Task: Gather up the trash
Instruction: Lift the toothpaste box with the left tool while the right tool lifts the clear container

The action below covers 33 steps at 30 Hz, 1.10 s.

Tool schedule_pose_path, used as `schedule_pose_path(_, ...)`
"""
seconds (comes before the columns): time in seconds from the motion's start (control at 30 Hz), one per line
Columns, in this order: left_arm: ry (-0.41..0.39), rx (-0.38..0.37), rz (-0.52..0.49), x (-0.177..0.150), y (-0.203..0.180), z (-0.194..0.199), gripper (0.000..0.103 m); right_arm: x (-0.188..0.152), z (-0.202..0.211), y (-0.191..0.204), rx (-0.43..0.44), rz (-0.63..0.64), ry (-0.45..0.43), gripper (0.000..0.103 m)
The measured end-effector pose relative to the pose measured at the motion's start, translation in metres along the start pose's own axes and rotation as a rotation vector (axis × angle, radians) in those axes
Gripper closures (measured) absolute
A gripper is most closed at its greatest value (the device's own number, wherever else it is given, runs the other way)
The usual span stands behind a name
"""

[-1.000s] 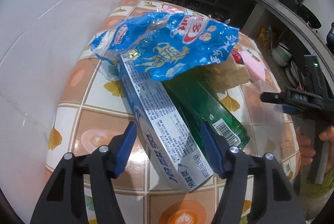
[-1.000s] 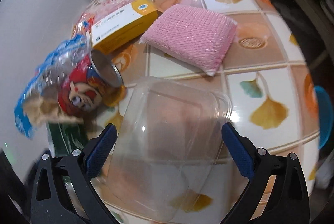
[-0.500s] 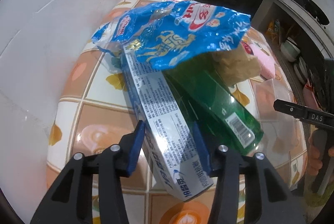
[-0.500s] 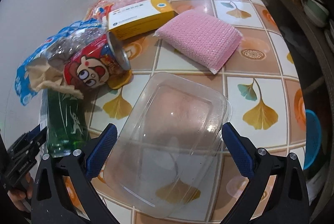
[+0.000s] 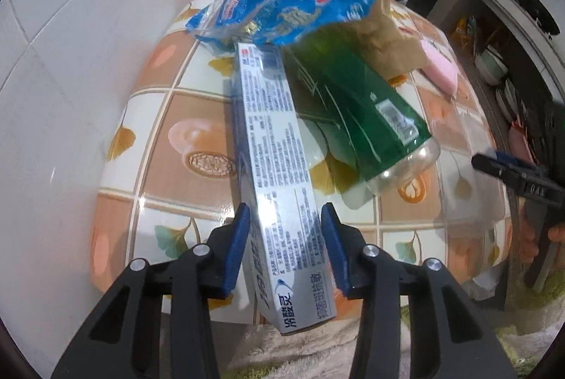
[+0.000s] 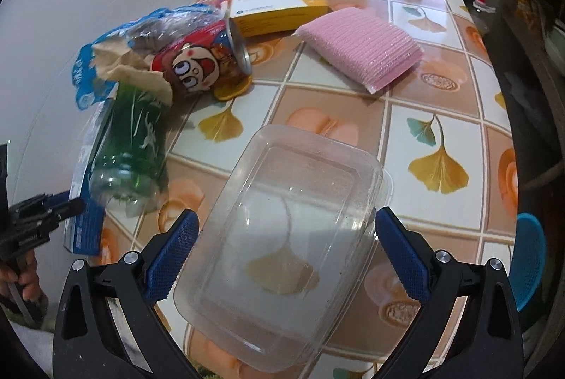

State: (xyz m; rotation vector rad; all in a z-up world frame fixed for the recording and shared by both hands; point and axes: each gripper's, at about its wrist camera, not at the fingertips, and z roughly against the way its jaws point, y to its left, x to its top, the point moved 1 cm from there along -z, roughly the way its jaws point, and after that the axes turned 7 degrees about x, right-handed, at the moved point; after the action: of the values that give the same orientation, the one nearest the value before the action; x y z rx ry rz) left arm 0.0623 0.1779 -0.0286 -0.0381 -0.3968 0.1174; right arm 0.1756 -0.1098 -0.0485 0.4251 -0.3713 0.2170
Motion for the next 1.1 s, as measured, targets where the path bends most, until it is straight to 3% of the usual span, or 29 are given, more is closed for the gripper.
schedule_pose_path(0.1,-0.011,0.015,0.017,0.009,0.0,-0.005,0.055,0.002,-0.001,-0.001,0.011,-0.064,-0.012,0.008)
schedule_pose_path(0.23,-0.011,0.038,0.007,0.023,-0.003,-0.015,0.055,0.003,-0.002,0.001,-0.021,-0.109,-0.032,0.008)
schedule_pose_path(0.5,0.001,0.063,-0.004,0.031,-0.005,-0.03,0.055,-0.008,-0.015,0.019,-0.155,-0.061,-0.04,0.008)
schedule_pose_path(1.1,-0.012,0.072,0.003,0.026,0.0,-0.037,0.061,-0.038,-0.016,0.03,-0.217,-0.019,0.003,0.008)
